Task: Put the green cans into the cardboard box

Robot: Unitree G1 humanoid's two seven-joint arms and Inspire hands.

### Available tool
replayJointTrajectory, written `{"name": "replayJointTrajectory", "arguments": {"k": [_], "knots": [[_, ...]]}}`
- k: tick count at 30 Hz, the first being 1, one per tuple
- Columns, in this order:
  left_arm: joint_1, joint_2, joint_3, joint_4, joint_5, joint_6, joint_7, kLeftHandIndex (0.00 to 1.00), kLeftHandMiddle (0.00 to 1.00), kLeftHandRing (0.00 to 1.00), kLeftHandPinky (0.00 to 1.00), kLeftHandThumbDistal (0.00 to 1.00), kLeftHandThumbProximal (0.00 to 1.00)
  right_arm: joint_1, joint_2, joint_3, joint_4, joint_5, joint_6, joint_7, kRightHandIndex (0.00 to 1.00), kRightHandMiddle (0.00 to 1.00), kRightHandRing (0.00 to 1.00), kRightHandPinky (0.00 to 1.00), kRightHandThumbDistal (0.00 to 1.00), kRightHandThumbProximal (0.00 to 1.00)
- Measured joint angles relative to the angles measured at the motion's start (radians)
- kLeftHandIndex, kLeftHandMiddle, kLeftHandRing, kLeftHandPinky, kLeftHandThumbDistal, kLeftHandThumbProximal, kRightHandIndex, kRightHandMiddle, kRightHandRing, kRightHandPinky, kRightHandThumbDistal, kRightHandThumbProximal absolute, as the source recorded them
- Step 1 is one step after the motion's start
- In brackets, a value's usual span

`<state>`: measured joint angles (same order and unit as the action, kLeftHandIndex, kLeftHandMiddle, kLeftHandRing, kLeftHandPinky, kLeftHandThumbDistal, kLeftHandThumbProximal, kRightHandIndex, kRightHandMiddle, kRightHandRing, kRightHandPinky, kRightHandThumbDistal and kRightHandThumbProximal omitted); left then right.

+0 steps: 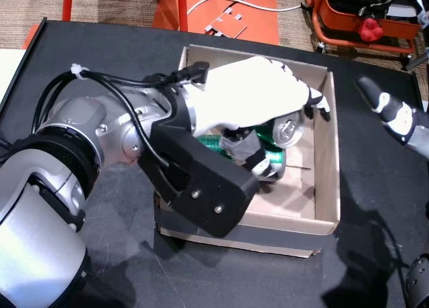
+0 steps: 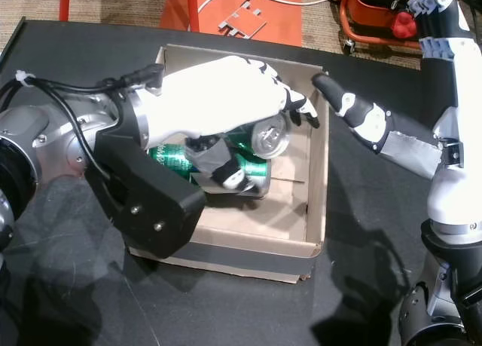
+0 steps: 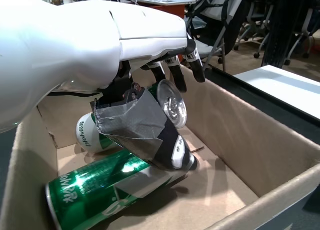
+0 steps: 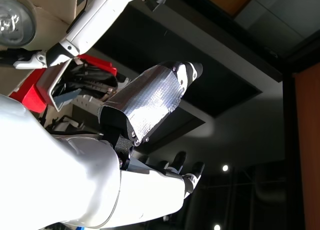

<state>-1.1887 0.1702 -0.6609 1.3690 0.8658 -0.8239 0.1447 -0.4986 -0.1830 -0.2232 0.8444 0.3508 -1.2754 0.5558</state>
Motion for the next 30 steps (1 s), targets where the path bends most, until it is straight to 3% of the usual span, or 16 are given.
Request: {"name": "replayJointTrajectory", "arguments": {"k": [13,19,25,28,30], "knots": [[-0.004,0.013,-0.002,0.000,-0.001,0.001,-0.004,0.98,0.84,0.86,0.89,1.00,0.21,-0.003,-0.014,0.008,0.038,0.003,-0.014,0.008,0.93,0.95,0.90,0.95,1.00,0.69],[-0.049,0.073,0.080,-0.001,-0.075,-0.002,-0.046,0.98,0.85,0.86,0.87,1.00,0.25,-0.013,-0.030,0.008,0.074,0.006,-0.014,0.027,0.93,0.95,0.91,0.96,1.00,0.68],[-0.083,0.169,0.229,-0.009,-0.231,-0.045,-0.152,0.97,0.86,0.88,0.86,1.00,0.19,-0.047,-0.035,0.007,0.128,0.002,0.016,0.036,0.96,0.96,0.91,0.95,1.00,0.62],[-0.071,0.216,0.350,-0.022,-0.378,-0.103,-0.275,1.00,0.91,0.92,0.86,1.00,0.08,-0.060,-0.036,0.006,0.152,0.004,0.059,0.046,0.99,0.98,0.92,0.96,1.00,0.60],[-0.047,0.244,0.452,-0.035,-0.516,-0.136,-0.408,0.99,0.93,0.92,0.85,1.00,0.08,-0.064,-0.037,0.003,0.166,0.005,0.081,0.055,0.99,0.98,0.92,0.96,1.00,0.61]]}}
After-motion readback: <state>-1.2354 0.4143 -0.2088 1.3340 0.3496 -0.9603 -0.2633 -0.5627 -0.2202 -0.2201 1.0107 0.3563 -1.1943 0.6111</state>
